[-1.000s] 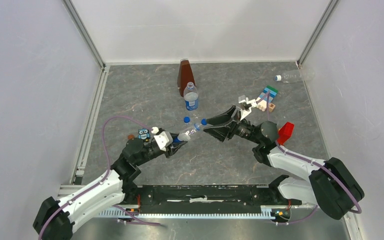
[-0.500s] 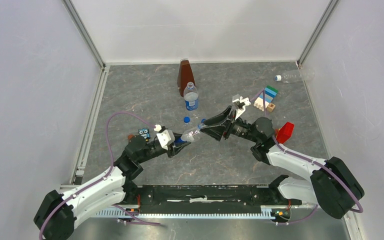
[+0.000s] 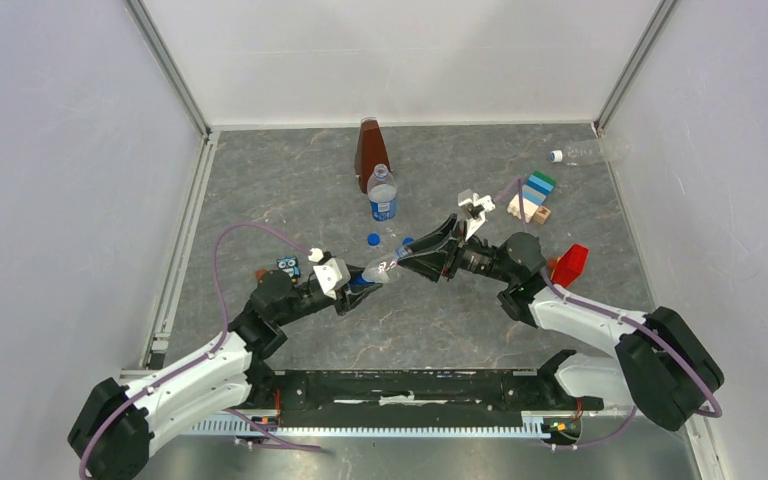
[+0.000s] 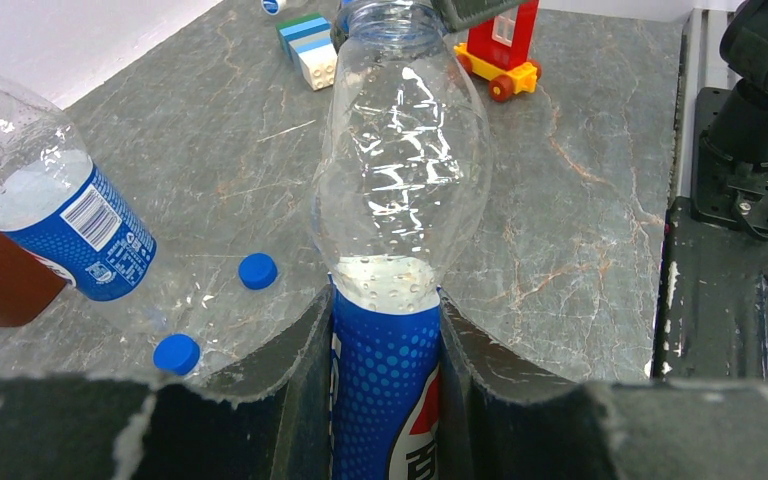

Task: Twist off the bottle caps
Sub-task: Place the plastic bottle at the center of the board.

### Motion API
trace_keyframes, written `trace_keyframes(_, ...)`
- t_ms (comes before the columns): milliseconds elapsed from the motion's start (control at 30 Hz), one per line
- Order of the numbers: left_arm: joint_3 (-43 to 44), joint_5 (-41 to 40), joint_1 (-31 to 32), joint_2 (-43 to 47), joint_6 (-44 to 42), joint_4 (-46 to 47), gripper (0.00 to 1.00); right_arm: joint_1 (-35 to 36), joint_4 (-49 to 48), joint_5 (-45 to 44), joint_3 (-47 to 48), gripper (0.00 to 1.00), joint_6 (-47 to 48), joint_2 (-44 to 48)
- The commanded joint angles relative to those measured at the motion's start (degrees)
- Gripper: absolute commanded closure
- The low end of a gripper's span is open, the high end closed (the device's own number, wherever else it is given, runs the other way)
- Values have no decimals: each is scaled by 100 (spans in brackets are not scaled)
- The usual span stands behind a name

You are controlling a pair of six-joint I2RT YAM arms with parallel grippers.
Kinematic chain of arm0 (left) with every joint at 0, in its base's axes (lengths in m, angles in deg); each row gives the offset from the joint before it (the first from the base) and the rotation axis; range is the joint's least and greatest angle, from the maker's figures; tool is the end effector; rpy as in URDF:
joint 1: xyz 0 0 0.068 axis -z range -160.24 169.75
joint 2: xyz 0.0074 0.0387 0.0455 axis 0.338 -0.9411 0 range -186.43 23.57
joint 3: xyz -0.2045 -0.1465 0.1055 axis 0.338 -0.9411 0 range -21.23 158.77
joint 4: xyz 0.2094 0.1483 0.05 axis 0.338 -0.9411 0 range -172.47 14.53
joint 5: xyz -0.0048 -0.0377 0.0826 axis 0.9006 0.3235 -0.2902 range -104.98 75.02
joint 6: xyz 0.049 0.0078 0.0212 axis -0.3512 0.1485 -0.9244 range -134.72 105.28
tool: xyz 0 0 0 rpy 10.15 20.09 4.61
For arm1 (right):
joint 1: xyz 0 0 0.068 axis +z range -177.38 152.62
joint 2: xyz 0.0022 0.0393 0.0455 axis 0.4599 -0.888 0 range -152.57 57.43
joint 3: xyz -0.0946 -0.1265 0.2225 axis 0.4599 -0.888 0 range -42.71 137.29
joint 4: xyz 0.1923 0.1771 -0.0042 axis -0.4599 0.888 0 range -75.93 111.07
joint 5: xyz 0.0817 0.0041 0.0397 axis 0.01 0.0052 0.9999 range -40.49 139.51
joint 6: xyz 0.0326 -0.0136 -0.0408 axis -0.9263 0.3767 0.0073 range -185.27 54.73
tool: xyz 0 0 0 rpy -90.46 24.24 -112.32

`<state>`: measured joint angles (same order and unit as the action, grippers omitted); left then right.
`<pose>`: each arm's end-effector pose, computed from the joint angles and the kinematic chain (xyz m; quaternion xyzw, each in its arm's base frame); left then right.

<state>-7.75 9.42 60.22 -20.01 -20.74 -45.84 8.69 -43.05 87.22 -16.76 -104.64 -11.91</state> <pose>0.1254 -0.1262 0.2237 0.4106 0.5789 -0.3471 0.6130 0.1855 0.1620 0.2601 -0.2373 0.5914 0.6133 0.4667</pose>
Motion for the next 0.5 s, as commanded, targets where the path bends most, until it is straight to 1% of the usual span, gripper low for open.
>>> trace_keyframes(0, 217, 135, -21, -36, 156, 382, 74, 48, -333, 202, 243, 53, -16, -108)
trace_keyframes(67, 221, 128, -21, -36, 142, 377, 74, 57, -339, 218, 278, 53, -16, -154)
trace_keyframes(267, 235, 102, -21, 14, 77, 310, 73, 66, -446, 166, 253, 58, -15, -145)
trace_keyframes(333, 248, 94, -21, 12, 58, 281, 73, 66, -466, 175, 254, 66, -13, -137)
trace_keyframes(400, 252, 82, -21, 0, 66, 266, 70, 67, -475, 162, 261, 70, -12, -143)
trace_keyframes(433, 260, 82, -21, -1, 61, 267, 70, 66, -484, 149, 261, 74, -12, -142)
trace_keyframes(467, 263, 93, -21, -6, 62, 250, 69, 66, -500, 153, 256, 80, -15, -142)
